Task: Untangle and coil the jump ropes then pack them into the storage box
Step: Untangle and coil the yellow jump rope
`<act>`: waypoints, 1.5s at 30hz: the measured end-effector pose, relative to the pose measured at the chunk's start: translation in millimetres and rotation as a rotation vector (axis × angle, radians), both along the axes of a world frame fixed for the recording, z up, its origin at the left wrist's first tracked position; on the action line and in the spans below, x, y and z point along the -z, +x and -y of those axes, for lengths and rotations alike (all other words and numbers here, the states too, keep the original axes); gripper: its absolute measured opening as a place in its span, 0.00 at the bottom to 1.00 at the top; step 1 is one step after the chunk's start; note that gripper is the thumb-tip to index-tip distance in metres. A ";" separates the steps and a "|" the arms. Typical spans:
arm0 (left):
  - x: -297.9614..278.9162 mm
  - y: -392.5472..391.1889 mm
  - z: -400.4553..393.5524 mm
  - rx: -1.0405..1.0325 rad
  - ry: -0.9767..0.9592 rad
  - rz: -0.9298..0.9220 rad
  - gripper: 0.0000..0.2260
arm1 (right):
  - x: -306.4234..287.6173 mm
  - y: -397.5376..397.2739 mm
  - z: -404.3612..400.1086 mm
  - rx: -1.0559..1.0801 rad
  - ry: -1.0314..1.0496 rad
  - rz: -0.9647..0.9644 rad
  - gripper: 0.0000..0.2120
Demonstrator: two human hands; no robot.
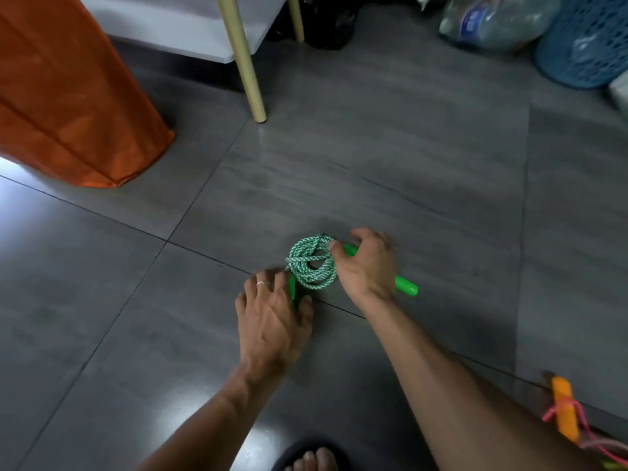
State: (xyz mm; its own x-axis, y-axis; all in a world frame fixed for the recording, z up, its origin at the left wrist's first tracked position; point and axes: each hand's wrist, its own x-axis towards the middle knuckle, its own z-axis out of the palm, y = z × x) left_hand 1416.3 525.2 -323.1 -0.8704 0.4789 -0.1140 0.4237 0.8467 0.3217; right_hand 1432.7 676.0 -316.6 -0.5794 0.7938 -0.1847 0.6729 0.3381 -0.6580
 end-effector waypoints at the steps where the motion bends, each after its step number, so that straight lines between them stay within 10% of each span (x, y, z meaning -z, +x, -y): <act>1: -4.7 6.6 1.3 0.054 0.007 -0.028 0.19 | -8.4 6.2 -2.5 -0.020 0.040 -0.016 0.19; 18: -20.4 223.8 -116.0 0.936 0.177 0.108 0.16 | -67.9 320.1 -108.7 0.297 0.123 0.128 0.12; 25: -1.9 256.5 -172.8 1.173 0.009 0.179 0.29 | -29.6 387.3 -113.4 0.240 0.041 0.250 0.17; 31: 18.4 239.6 -199.8 1.405 -0.014 -0.061 0.21 | -0.4 397.5 -116.4 0.088 0.039 0.384 0.15; 36: 12.8 243.2 -208.6 1.390 0.036 -0.045 0.14 | -2.2 406.5 -104.5 0.122 0.143 0.309 0.12; 45: -52.9 260.8 -200.6 1.210 0.129 0.218 0.16 | -81.5 442.7 -101.5 0.176 -0.336 -0.045 0.06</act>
State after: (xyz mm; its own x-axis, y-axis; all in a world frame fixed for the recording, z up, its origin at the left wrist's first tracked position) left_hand 1677.1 725.8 -270.2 0.1711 0.9808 -0.0936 0.8388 -0.0952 0.5360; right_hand 1875.5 777.5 -235.0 -0.4528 0.7815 -0.4293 0.6697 -0.0198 -0.7424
